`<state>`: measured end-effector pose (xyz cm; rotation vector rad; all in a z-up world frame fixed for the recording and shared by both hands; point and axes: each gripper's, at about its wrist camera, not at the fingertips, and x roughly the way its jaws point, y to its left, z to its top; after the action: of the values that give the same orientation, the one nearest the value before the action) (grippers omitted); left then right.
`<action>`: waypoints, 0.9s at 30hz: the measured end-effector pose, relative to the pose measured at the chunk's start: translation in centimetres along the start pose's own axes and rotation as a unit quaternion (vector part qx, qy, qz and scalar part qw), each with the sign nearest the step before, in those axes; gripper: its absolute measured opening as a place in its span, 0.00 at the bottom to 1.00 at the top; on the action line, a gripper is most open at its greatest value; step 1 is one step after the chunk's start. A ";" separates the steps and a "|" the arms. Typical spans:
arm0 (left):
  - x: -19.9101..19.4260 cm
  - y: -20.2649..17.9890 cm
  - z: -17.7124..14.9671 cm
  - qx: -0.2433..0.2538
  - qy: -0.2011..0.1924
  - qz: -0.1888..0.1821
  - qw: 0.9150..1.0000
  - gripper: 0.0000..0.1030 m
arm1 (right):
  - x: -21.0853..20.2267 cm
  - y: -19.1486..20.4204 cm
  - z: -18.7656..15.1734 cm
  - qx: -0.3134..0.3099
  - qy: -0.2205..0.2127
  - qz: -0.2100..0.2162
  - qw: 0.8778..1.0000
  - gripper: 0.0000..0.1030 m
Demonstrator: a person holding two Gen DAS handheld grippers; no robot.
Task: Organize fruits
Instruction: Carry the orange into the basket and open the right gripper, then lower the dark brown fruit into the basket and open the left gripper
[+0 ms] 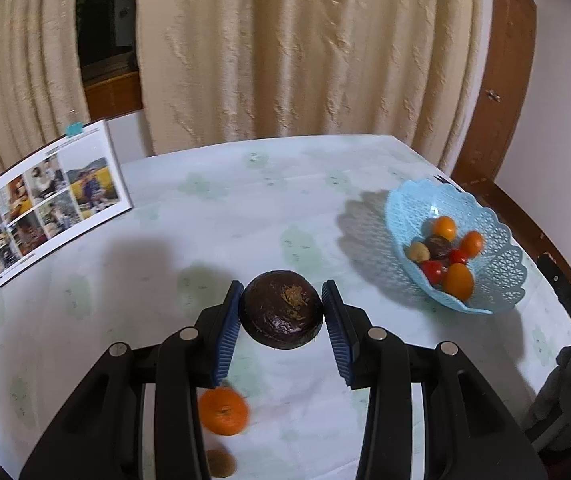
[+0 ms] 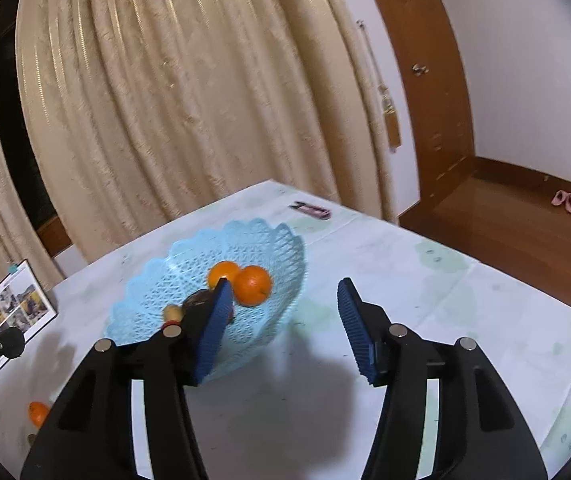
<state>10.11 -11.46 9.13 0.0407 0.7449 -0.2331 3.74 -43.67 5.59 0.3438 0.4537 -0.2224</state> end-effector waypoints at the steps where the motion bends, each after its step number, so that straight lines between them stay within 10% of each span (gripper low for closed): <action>1: 0.2 -0.7 0.1 0.005 0.002 -0.005 1.000 0.40 | -0.1 -0.1 -0.1 0.002 -0.005 -0.005 1.000 0.55; 27: 5.3 -16.0 2.1 0.087 0.041 -0.144 0.985 0.40 | -1.5 -2.1 -0.1 0.051 -0.048 -0.023 0.997 0.62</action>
<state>11.65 -28.34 7.85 0.1090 0.8106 -0.5761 1.82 -45.34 5.64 0.4219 0.3566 -0.3066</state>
